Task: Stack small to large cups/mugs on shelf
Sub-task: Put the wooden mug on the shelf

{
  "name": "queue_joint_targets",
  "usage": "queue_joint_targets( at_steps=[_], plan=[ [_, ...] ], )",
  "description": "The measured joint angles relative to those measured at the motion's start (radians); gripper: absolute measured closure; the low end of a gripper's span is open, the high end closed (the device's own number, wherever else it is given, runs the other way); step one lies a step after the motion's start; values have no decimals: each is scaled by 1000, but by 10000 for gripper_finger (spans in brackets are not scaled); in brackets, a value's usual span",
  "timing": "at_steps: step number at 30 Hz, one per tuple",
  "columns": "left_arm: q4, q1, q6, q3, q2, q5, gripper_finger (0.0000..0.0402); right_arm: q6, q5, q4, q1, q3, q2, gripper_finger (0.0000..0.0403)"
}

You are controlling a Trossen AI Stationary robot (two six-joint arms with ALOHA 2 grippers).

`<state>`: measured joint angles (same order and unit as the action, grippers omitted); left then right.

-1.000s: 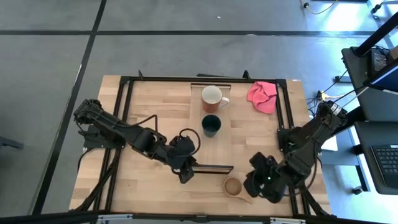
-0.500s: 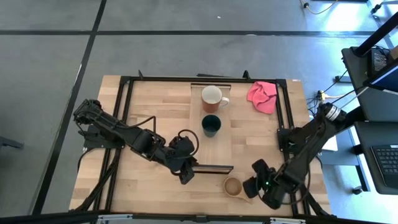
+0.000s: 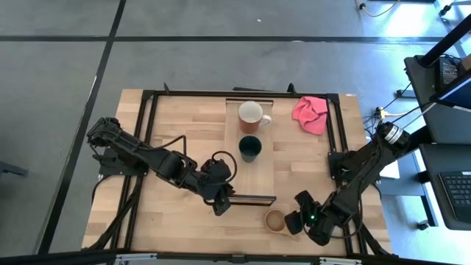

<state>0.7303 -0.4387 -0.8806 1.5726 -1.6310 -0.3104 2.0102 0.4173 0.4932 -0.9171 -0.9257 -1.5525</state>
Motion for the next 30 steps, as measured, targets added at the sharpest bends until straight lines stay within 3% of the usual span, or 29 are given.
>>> queue_joint_targets(
  at_steps=[20, 30],
  plan=[
    [2, 18, 19, 0, 0, 28, 335, -28, -26, -72, 36, 0, -122, 291],
    [2, 9, 24, 0, 0, 27, 335, -58, -31, -64, 36, 0, -120, 376]
  ],
)
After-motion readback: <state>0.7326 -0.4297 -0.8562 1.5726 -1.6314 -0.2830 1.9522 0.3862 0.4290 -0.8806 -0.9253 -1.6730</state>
